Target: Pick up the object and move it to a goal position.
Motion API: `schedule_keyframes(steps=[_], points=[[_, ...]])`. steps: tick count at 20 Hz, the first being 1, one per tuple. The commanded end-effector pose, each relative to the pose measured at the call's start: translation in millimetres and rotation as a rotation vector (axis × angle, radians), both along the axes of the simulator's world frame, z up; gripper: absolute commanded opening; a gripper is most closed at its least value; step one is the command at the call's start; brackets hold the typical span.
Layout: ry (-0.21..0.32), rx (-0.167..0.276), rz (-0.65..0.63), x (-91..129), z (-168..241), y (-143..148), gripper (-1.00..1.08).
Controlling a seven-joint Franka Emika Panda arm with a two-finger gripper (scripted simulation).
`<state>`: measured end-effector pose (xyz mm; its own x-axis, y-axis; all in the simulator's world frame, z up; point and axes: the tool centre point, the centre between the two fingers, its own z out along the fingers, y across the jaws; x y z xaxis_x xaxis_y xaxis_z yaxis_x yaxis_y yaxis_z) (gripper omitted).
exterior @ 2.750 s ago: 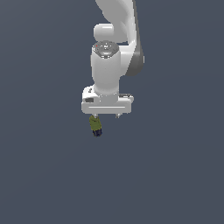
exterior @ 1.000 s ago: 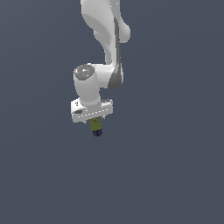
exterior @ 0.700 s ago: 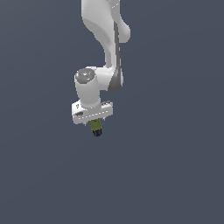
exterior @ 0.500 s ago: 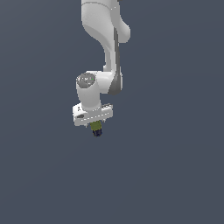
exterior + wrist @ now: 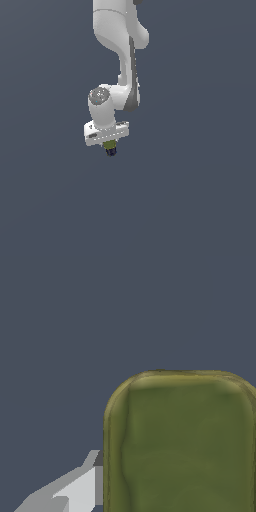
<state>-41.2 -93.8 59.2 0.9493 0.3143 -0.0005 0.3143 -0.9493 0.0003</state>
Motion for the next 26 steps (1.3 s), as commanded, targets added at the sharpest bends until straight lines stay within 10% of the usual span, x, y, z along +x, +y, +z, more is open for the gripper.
schedule_keyframes(steps=[1, 26], points=[[0.000, 0.000, 0.001, 0.3, -0.6, 0.6, -1.00], [0.000, -0.001, 0.000, 18.7, 105.2, 62.3, -1.00]])
